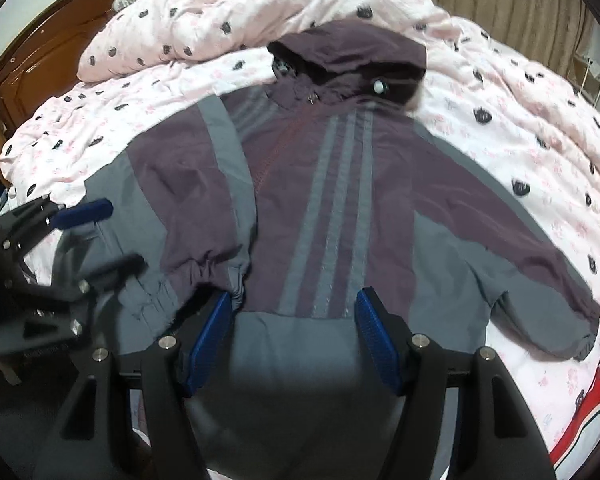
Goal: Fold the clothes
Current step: 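Open the left gripper and release the folded sleeve on the jacket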
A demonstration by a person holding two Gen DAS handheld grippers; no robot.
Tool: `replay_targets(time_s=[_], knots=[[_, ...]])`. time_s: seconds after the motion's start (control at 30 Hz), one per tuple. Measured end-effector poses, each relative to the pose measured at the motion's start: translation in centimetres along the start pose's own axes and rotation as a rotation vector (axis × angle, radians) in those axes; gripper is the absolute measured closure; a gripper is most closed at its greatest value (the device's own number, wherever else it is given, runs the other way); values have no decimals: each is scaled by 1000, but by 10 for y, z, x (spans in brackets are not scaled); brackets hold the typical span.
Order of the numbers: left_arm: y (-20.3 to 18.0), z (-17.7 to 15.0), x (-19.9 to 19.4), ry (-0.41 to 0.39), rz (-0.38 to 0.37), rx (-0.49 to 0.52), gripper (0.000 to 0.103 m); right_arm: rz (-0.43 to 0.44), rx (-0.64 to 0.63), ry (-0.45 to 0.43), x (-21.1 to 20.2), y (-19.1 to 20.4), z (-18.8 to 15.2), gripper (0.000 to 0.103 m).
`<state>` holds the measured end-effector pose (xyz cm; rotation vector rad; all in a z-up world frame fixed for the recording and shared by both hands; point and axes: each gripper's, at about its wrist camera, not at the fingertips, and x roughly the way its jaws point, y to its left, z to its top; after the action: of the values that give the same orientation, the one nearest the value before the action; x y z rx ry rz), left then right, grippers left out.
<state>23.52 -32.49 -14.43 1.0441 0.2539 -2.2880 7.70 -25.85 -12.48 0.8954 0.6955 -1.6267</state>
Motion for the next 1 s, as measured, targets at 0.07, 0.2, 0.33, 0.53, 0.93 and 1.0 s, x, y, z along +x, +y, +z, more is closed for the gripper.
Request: replay_targets(time_s=[0.07, 0.2, 0.33, 0.53, 0.93, 1.0], knots=[[1, -1, -2, 2, -35, -14, 42, -14, 1, 8, 2, -2, -2, 36], [7, -1, 0, 23, -68, -27, 42, -50, 2, 9, 5, -5, -4, 33], [5, -2, 0, 22, -67, -19, 42, -83, 7, 9, 5, -8, -3, 32], [7, -2, 0, 20, -64, -18, 42, -20, 22, -132, -33, -5, 8, 32], [9, -3, 2, 21, -71, -27, 42, -21, -54, -28, 8, 21, 4, 24], [9, -3, 2, 20, -72, -29, 42, -15, -48, -30, 9, 15, -1, 19]])
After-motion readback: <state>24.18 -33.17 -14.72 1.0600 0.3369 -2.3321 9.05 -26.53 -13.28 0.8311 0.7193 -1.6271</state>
